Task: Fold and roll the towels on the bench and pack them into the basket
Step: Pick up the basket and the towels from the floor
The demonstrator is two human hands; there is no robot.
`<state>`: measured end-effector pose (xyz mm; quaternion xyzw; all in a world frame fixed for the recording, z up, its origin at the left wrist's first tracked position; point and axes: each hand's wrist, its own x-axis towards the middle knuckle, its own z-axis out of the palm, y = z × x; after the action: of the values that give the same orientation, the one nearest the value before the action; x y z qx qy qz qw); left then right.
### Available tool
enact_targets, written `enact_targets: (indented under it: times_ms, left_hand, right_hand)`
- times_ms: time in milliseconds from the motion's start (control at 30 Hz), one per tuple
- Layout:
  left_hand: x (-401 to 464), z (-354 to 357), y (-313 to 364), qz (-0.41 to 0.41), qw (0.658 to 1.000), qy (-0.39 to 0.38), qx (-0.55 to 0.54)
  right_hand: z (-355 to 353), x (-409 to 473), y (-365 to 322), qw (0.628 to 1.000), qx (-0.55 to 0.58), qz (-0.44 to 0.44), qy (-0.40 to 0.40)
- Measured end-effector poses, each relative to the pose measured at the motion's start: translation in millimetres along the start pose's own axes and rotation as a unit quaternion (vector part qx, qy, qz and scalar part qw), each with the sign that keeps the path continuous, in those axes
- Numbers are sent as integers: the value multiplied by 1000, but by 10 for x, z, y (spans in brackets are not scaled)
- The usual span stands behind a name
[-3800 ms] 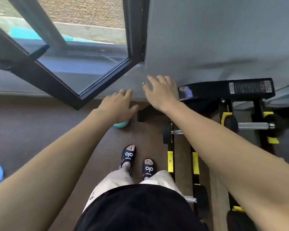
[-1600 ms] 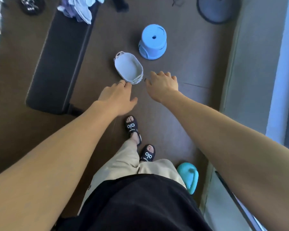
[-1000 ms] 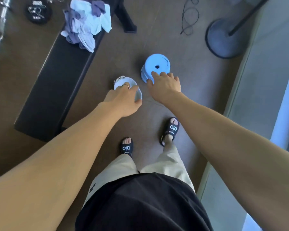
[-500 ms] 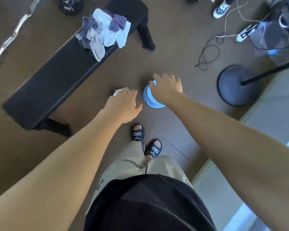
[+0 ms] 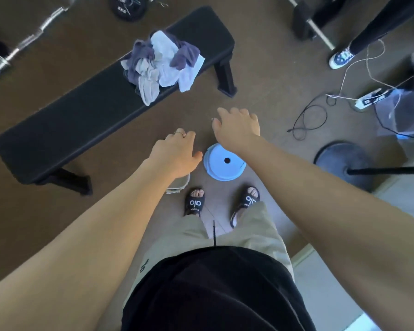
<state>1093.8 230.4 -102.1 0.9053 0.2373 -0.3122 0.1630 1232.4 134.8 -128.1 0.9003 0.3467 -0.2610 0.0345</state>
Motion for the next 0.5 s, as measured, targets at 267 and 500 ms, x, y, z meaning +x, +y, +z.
enact_targets:
  times_ms: [267,500]
  left_hand:
    - [489,-297,523,-105,992,34,-54]
    - [598,-328,746,-186,976,40,-107]
  right_hand:
    - [-302,763,502,995,-28,-99,-15]
    - [-451,1138,600,981,-73,-181,-18]
